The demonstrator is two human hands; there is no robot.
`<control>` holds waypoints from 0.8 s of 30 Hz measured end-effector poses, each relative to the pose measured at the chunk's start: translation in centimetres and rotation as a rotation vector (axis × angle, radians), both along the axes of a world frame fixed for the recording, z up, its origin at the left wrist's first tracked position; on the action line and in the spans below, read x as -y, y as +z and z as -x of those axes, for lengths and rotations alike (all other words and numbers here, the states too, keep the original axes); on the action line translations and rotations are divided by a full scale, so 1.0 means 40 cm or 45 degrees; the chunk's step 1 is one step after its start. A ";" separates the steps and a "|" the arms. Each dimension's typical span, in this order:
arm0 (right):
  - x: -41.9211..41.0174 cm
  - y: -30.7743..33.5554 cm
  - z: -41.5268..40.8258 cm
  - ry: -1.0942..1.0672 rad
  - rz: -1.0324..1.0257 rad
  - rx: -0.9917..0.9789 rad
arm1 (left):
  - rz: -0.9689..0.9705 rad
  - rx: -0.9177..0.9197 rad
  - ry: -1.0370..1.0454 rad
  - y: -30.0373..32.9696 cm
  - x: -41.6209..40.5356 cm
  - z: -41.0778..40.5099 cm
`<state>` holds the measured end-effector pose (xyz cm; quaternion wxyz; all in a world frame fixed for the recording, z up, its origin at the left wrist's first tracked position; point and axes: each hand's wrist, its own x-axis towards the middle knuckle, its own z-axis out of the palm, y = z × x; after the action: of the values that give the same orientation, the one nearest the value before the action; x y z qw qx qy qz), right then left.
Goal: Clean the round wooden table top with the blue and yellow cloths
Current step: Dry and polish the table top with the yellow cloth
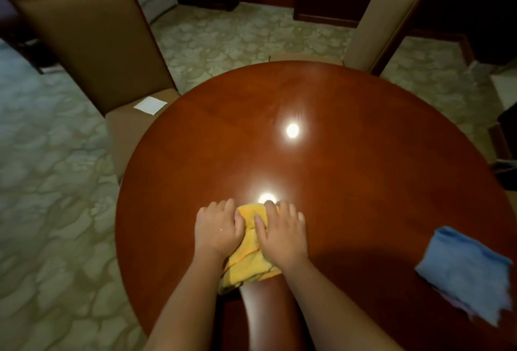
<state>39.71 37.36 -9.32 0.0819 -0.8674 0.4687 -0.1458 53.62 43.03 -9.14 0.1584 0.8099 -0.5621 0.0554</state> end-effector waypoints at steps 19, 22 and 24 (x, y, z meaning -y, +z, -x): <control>0.053 -0.026 -0.162 -0.291 0.149 0.073 | -0.008 0.028 -0.347 0.006 0.120 -0.181; 0.099 -0.028 -0.221 -0.382 0.167 0.065 | -0.034 0.033 -0.399 0.011 0.190 -0.239; 0.137 -0.030 -0.255 -0.435 0.165 0.070 | -0.043 0.055 -0.433 0.010 0.243 -0.274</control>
<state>49.89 31.89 -10.54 0.0128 -0.7743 0.5965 -0.2111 64.59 33.33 -8.75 0.1396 0.7045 -0.6950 0.0356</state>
